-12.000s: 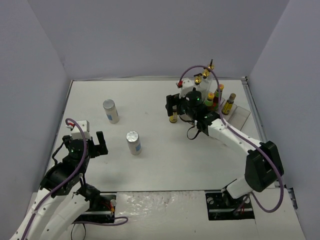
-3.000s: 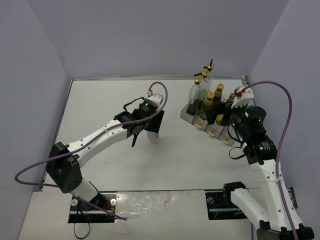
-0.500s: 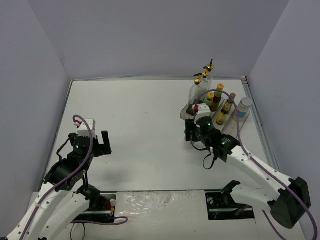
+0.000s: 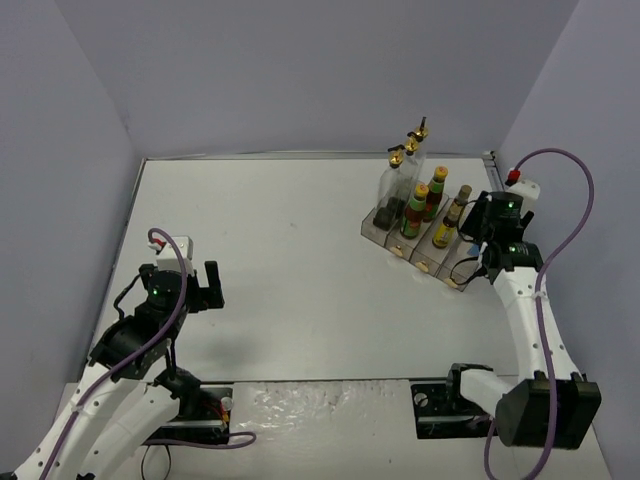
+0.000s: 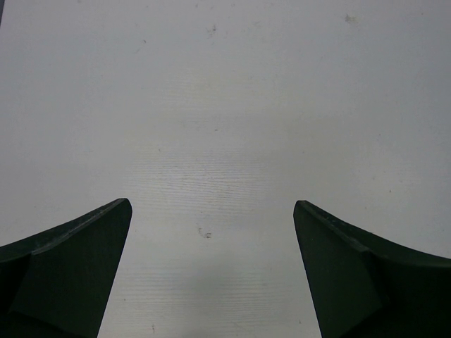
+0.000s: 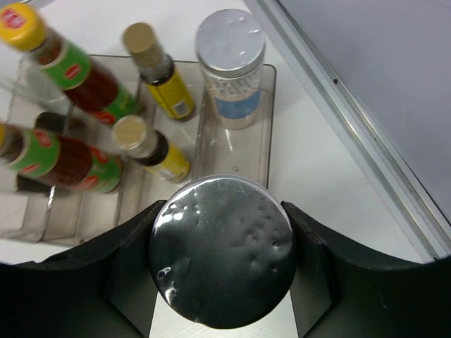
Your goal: Organize the condiment bottles
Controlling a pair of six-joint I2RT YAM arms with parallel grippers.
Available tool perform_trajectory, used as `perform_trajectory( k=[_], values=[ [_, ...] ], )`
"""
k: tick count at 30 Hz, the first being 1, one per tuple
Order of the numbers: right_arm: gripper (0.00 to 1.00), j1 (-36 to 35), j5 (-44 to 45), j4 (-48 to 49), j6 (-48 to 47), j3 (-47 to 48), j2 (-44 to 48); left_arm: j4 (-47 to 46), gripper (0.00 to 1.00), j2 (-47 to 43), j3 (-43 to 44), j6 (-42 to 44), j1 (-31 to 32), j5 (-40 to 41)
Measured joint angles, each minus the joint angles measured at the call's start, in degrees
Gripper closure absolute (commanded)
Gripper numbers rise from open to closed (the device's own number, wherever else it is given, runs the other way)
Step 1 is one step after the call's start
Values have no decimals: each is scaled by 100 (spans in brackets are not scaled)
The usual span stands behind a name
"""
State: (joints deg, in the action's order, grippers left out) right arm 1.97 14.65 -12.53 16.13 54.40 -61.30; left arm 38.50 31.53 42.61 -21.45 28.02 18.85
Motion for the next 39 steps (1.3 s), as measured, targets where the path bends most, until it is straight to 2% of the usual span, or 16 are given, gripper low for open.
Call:
perform_trajectory(
  k=[3, 7, 21, 22, 23, 25, 26, 29, 32, 39],
  values=[
    [100, 414, -130, 254, -24, 3, -415, 0, 3, 0, 0, 2, -3, 0],
    [100, 622, -282, 593, -90, 1, -861, -2, 3, -11, 0, 4, -3, 0],
    [99, 849, -671, 1928, -361, -263, -1762, -17, 3, -24, 0, 11, -3, 2],
    [94, 849, -693, 1983, -379, -299, -1829, -15, 3, -24, 0, 11, -3, 2],
    [94, 849, -704, 2045, -399, -340, -1903, -17, 3, -24, 0, 11, -3, 0],
    [81, 849, -711, 2126, -415, -426, -2020, -17, 3, -26, 0, 14, -3, 0],
    [70, 849, -717, 2153, -423, -468, -2071, -17, 3, -26, 0, 15, -3, 0],
    [49, 849, -717, 2240, -438, -517, -2100, -19, 3, -26, 0, 17, -3, 0],
    [23, 849, -715, 2260, -448, -524, -2099, -18, 3, -26, 0, 17, -3, -2],
    [0, 849, -705, 1872, -487, -336, -1682, -16, 3, -91, 0, 3, -3, -17]
  ],
)
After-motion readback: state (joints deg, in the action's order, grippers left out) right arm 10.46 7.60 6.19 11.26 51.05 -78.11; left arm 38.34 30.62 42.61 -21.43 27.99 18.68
